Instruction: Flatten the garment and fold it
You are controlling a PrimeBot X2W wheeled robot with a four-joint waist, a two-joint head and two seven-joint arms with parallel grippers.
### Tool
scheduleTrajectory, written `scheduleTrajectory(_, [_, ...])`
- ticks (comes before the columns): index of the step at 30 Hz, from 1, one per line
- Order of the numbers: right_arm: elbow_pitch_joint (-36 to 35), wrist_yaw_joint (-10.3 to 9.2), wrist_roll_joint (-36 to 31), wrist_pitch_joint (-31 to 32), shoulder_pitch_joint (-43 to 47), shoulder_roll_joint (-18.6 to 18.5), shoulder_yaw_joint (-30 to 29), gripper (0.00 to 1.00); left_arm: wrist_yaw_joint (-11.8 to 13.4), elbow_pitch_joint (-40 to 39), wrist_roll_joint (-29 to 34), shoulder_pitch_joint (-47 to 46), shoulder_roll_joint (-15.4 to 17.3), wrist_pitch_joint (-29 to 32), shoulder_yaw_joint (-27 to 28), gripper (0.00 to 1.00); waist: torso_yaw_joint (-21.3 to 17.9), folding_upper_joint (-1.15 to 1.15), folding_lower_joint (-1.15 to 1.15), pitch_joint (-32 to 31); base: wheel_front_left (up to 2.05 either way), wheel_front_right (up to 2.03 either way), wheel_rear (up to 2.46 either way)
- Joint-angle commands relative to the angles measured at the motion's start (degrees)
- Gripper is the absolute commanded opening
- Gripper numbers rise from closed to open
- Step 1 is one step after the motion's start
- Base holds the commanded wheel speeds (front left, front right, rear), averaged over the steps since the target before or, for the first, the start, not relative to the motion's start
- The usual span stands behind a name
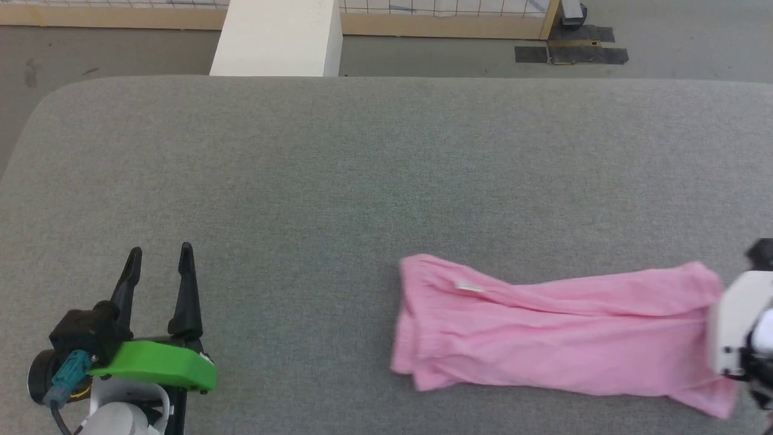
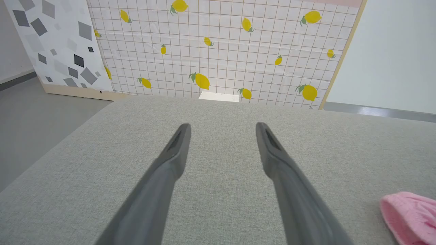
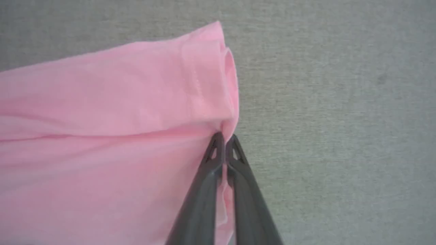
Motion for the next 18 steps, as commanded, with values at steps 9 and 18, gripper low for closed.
scheduleTrajectory(9, [-2.56, -0.11, -3.25, 4.36, -0.74, -4.7, -0.14, 0.0, -0.05, 0.29, -0.63, 0.09, -0.2, -0.37, -0.49, 1.0, -1.02, 0.0, 0.0, -1.01, 0.0, 0.0, 0.0])
scheduleTrajectory(18, [-23.74, -0.11, 7.41, 19.22, 4.45, -4.53, 12.66, 0.0, 0.58, -0.12, -1.01, 1.49, -0.43, -0.39, -0.54, 1.0, -1.29, 0.0, 0.0, -3.03, 0.0, 0.0, 0.0])
